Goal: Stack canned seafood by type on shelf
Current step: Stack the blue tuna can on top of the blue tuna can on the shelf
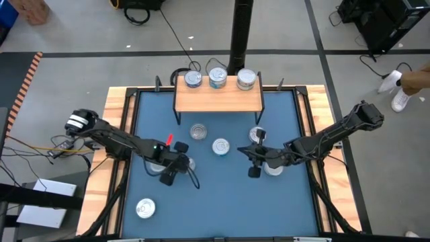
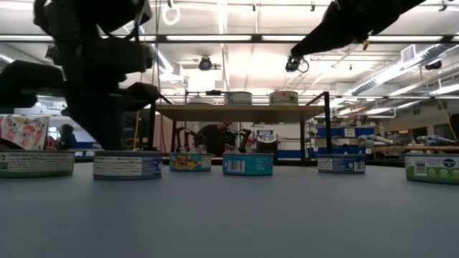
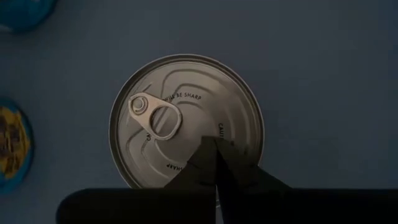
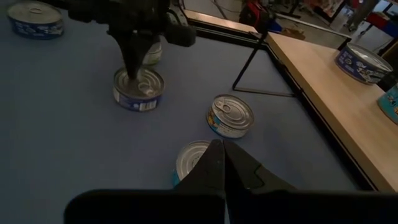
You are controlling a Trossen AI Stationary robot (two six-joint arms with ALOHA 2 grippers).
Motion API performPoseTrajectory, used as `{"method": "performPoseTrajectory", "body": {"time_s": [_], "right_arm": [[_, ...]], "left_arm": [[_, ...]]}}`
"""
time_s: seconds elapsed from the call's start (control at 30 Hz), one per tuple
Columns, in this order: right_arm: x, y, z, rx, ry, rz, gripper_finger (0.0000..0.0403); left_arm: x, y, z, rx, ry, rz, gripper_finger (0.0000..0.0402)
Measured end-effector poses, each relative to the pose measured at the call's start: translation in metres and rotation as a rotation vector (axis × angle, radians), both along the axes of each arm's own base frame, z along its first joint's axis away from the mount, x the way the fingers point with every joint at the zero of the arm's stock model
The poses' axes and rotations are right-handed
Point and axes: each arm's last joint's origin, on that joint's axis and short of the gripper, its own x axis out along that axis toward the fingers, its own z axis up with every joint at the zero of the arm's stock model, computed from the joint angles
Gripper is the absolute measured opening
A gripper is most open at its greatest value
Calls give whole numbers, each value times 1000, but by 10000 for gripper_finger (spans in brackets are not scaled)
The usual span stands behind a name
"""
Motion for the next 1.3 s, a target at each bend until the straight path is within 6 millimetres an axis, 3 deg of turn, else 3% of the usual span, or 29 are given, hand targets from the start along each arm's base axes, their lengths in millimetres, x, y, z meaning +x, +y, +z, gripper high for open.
{"method": "performPoseTrajectory", "body": {"time_s": [0.57, 0.9, 1.0, 1.17, 1.3], "right_arm": [[-3, 13, 3, 19, -33, 48, 1], [-3, 14, 3, 19, -32, 50, 1], [-3, 14, 3, 19, -32, 50, 1], [-3, 14, 2, 18, -29, 51, 1], [-4, 14, 2, 14, -19, 51, 1]], "left_arm": [[60, -17, -5, -11, -118, -55, 0], [83, -21, -5, -17, -171, -111, 0], [85, -23, 4, -10, -146, -120, 0], [86, -36, 41, -8, -140, -165, 6], [81, -54, 47, 21, -114, -211, 30]]}}
